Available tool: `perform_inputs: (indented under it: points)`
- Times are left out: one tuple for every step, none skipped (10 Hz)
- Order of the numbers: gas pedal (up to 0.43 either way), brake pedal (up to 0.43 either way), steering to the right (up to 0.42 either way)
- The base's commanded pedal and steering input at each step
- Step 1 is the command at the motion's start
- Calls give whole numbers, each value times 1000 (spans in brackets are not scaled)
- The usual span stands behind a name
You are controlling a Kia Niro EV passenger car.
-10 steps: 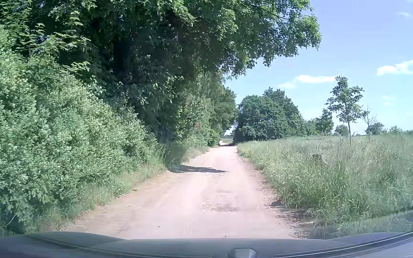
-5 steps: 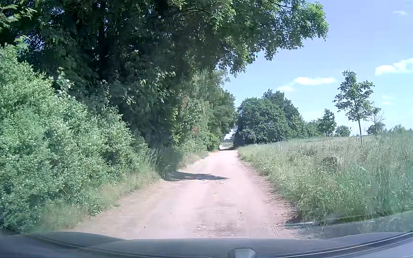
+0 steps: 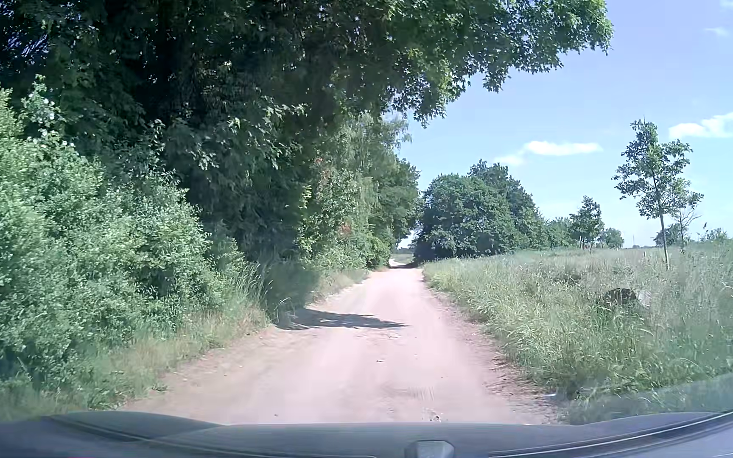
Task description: Follow the waypoints while adhering to traffic rules and regulations
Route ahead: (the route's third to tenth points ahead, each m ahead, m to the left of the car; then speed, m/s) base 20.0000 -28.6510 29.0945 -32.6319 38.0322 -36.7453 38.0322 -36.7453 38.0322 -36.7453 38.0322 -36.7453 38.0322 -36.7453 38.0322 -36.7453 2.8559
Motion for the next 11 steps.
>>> perform_inputs:
  points:
    - [0, 37, -4]
    - [0, 37, 9]
    - [0, 30, 16]
    - [0, 30, 14]
    - [0, 30, 12]
    - [0, 24, 12]
    - [0, 37, 15]
    - [0, 30, 18]
    - [0, 37, 15]
    - [0, 30, 10]
    - [0, 30, 11]
